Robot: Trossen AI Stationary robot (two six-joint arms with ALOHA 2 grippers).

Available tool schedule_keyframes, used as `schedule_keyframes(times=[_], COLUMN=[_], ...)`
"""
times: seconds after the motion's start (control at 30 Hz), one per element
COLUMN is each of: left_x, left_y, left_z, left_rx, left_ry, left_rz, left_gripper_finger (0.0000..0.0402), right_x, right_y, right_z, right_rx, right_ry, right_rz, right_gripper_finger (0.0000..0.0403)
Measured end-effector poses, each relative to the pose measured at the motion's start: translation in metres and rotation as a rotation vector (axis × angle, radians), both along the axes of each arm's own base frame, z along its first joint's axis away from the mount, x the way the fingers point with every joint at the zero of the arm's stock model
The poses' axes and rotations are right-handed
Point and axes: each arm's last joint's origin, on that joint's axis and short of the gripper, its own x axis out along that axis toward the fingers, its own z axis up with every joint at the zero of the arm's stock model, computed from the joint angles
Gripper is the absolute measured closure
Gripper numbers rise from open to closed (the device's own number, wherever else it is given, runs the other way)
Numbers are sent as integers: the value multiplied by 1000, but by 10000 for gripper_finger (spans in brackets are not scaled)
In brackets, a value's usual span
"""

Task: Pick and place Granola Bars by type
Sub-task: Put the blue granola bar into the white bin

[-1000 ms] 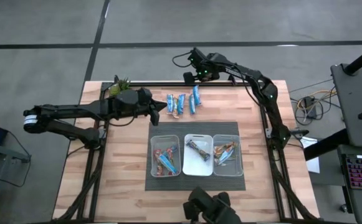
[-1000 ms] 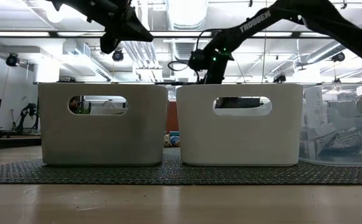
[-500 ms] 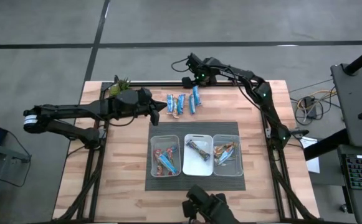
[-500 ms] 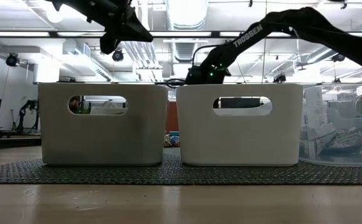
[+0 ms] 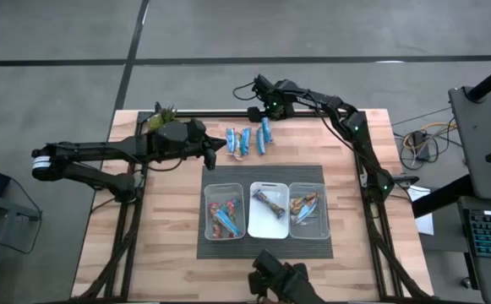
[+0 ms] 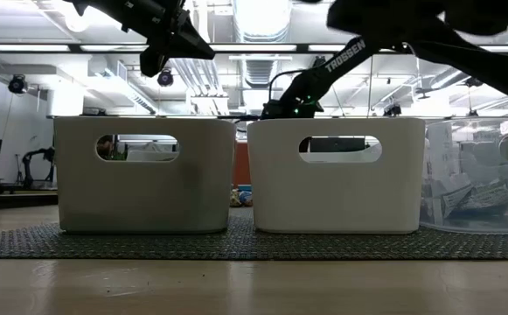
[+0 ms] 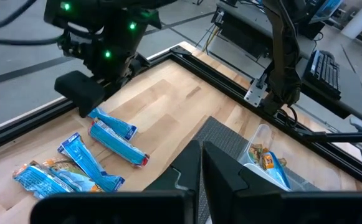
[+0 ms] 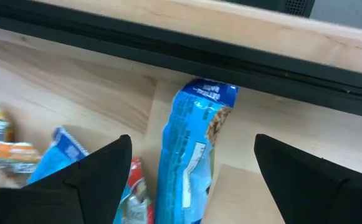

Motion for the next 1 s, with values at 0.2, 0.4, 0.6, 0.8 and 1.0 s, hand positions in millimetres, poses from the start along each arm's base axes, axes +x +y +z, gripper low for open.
schedule_keyframes(times=[0.2, 0.4, 0.6, 0.8, 1.0], left_x=[0, 0, 0, 0, 0], left_y=[0, 0, 0, 0, 0], left_z=[0, 0, 0, 0, 0], left_rx=[-2, -3, -2, 5, 1], left_ry=[-1, -1, -1, 2, 0], left_rz=[0, 0, 0, -2, -1], left_gripper_finger=[401, 401, 401, 401, 401], right_x=[1, 1, 0, -1, -2], right_y=[0, 0, 1, 1, 3], right_z=[-7, -8, -8, -10, -15], right_rx=[14, 15, 22, 28, 38], right_ry=[11, 13, 21, 28, 40], right_rz=[2, 3, 6, 6, 5], right_gripper_finger=[78, 78, 78, 78, 78])
